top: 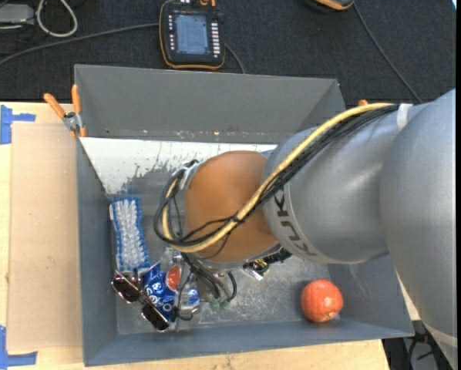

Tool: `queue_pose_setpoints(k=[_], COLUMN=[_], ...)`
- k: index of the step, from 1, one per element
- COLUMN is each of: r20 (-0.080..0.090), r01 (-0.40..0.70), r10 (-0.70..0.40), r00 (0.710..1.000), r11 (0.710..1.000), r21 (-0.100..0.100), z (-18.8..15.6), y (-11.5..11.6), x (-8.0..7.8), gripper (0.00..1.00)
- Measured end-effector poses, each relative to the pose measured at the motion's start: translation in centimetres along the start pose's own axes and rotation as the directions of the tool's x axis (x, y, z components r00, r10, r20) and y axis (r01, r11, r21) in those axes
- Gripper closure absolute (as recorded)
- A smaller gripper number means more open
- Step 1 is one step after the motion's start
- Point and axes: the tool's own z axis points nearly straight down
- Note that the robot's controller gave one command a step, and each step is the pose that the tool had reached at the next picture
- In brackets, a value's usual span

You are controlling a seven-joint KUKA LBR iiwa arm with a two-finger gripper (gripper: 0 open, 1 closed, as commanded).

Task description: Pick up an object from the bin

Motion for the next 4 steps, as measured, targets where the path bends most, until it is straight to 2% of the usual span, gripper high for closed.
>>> queue_pose_setpoints(k=[1,2,3,4], r20=[0.003,-0.002,-0.001,-0.003], r01=[-0.024,-0.084,-0.017,-0.152], r10=[0.024,0.084,0.017,0.152], r00=[1.0,0.997,1.0,0.988], r11=[1.0,0.997,1.0,0.988], r21=[0.0,-0.001,0.001,-0.001], z=[0.7,2.3,3.0,5.6], y=[-2.1,-1.1,-2.2,-1.5], x=[0.2,0.1,-0.6,-1.3], gripper=[0.0,0.0,0.0,1.0])
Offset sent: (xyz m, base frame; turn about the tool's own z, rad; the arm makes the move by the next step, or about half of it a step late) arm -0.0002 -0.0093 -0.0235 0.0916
